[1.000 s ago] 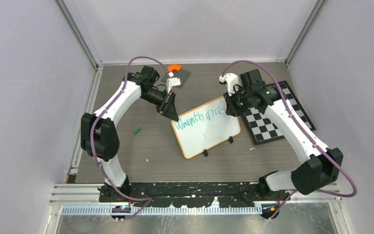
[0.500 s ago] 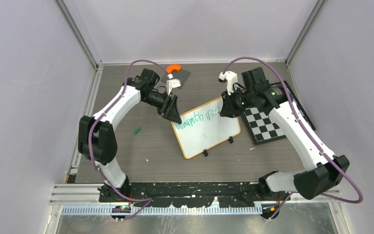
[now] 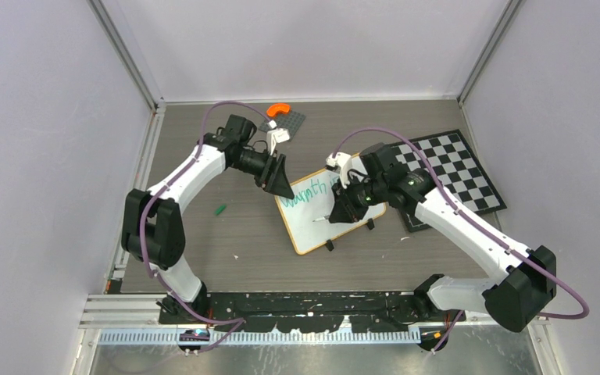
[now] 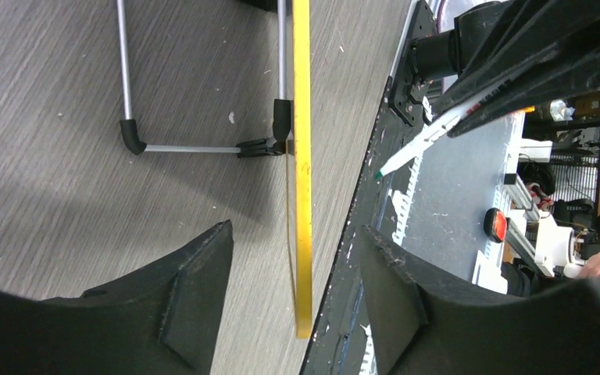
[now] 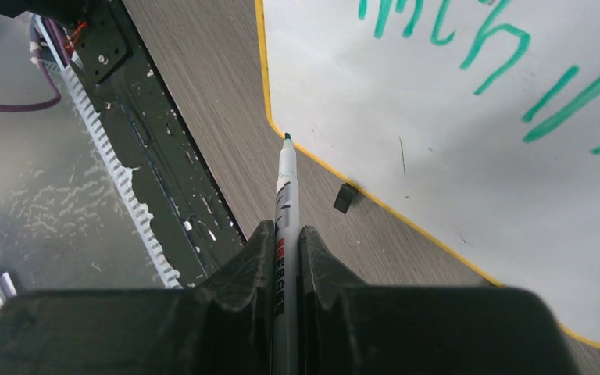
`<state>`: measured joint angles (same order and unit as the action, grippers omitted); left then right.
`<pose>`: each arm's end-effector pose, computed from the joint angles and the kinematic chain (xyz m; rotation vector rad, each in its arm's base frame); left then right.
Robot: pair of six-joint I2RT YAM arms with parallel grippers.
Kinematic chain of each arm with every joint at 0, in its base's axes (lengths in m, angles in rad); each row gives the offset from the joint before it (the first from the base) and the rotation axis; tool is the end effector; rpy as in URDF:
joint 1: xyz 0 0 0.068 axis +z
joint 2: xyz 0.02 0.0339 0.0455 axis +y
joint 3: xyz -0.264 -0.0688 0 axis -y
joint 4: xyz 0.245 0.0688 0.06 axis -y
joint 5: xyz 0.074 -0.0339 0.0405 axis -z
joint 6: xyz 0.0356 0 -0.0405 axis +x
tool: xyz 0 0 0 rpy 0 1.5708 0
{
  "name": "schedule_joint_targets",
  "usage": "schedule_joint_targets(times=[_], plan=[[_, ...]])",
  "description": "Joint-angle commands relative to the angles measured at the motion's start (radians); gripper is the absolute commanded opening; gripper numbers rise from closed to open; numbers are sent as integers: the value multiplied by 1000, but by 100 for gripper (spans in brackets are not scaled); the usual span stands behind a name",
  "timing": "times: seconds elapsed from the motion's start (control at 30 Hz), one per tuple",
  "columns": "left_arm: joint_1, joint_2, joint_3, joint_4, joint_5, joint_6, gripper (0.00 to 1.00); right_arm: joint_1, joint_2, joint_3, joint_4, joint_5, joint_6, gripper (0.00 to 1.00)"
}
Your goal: Write a sentence on the whiteboard
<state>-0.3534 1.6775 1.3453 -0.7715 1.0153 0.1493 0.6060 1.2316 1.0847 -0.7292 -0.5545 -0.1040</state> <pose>0.3095 -0.1464 0.2700 0.9190 2.2815 -1.4085 0.1948 0.1578 0.3058 -1.0919 2.2169 0.8987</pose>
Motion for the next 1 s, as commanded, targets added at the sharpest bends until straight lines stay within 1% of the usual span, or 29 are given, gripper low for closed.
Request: schedule_joint_targets(times=[0.0, 0.13, 0.3, 0.4, 0.6, 0.77, 0.97], plan=[[-16, 15, 5, 62, 23, -25, 56, 50, -5, -13, 148, 36, -29, 0], [-16, 39, 23, 59, -1, -31, 36, 67, 5, -43, 187, 38, -71, 0], [-17, 46, 29, 54, -6, -26, 25, 77, -10, -96, 262, 67, -99, 0], [-16, 49, 28, 54, -15, -25, 15, 94, -9, -110, 274, 98, -105, 0], [-17, 58, 36, 45, -20, -19, 0, 154, 8, -124, 295, 149, -91, 0], [-16, 71, 42, 32, -15, -17, 0, 212, 38, -101, 315, 219, -83, 0], [-16, 74, 44, 28, -16, -14, 0, 240, 50, -97, 334, 272, -74, 0]])
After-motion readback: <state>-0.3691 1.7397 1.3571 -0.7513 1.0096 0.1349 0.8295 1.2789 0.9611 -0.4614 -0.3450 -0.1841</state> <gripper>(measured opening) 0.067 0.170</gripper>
